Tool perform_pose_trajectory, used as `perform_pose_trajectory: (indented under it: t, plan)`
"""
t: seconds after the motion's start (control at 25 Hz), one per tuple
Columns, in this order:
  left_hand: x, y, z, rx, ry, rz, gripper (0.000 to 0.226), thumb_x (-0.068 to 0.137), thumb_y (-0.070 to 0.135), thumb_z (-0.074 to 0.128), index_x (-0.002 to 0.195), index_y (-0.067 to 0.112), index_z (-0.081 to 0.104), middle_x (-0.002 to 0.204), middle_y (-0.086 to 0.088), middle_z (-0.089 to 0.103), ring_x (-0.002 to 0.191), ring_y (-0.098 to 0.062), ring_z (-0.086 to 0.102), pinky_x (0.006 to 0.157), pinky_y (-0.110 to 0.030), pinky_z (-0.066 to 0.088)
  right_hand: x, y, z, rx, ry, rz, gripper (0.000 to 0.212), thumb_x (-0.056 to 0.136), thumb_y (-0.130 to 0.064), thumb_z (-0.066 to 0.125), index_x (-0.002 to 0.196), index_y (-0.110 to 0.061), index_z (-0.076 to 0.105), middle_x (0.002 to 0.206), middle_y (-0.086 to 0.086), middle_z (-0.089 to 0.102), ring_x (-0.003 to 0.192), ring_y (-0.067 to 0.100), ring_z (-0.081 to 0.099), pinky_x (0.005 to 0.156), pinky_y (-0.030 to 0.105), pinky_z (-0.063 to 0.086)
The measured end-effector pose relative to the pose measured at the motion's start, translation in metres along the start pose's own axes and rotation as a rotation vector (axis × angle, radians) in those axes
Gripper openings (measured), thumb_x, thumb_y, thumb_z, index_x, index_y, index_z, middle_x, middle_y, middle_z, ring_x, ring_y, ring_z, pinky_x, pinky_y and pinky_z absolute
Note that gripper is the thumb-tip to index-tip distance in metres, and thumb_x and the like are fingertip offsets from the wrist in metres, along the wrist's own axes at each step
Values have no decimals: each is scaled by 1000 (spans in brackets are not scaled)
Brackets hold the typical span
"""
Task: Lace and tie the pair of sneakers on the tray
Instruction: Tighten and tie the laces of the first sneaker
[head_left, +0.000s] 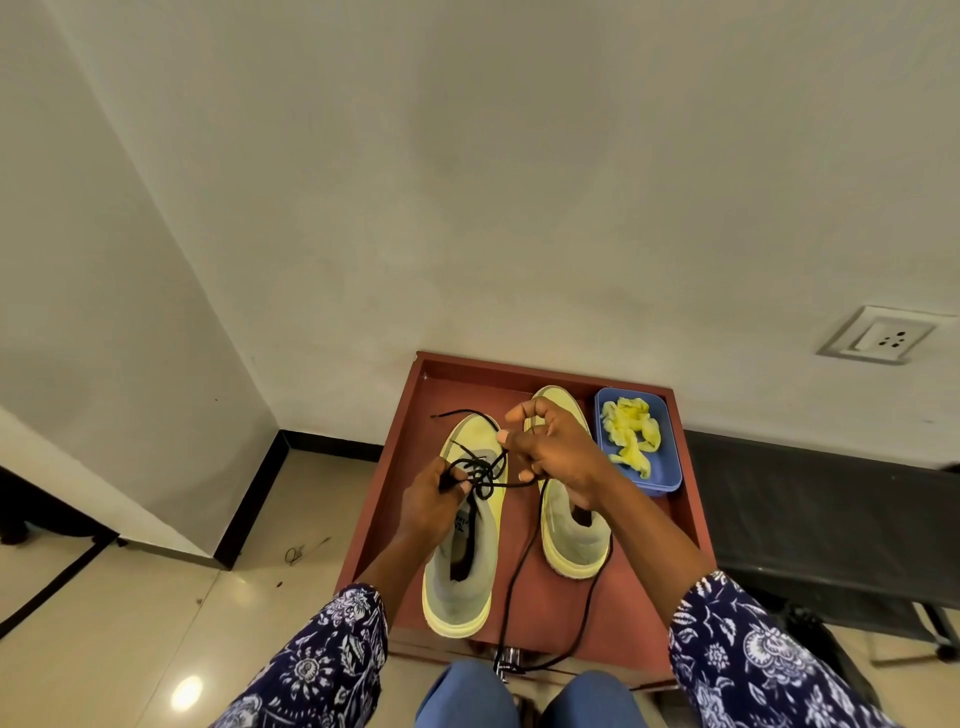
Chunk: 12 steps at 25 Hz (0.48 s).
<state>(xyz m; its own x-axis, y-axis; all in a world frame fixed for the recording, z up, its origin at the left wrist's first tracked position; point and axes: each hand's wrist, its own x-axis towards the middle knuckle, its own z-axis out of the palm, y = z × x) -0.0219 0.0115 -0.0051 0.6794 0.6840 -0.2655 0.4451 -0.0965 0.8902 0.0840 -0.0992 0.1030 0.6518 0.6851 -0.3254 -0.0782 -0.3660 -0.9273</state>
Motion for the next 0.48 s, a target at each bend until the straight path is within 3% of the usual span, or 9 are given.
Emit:
perform_pose_trajectory:
  t: [0.08, 0.24, 0.36, 0.48]
  plan:
    - [1, 0, 1, -10, -2, -1, 18, 88, 12, 57, 76, 22, 51, 82, 5, 60, 77, -9, 56, 63, -17, 44, -1, -6, -4, -63, 40, -1, 20, 86, -14, 62, 102, -11, 52, 58, 3, 50, 38, 9, 40, 45, 26, 42]
    - [0, 0, 2, -41, -5, -18, 14, 88, 10, 57, 79, 20, 53, 83, 4, 60, 78, -10, 57, 66, -18, 45, -2, -13, -6, -241, 181, -10, 10, 87, -17, 57, 95, -15, 51, 62, 1, 57, 43, 6, 49, 38, 19, 38]
    - [0, 0, 2, -44, 10, -25, 12, 89, 9, 56, 80, 16, 53, 82, 3, 60, 76, -11, 56, 64, -19, 45, 0, -22, -8, -377, 243, -87, 6, 84, -20, 60, 87, -18, 56, 67, -6, 59, 63, 11, 57, 53, 20, 42]
    - [1, -2, 1, -40, 42, -42, 13, 89, 11, 57, 78, 16, 52, 81, 3, 59, 77, -12, 56, 65, -22, 46, -3, -42, -16, -366, 240, -155, 5, 83, -18, 62, 80, -18, 58, 73, -13, 57, 67, 4, 53, 61, 22, 41]
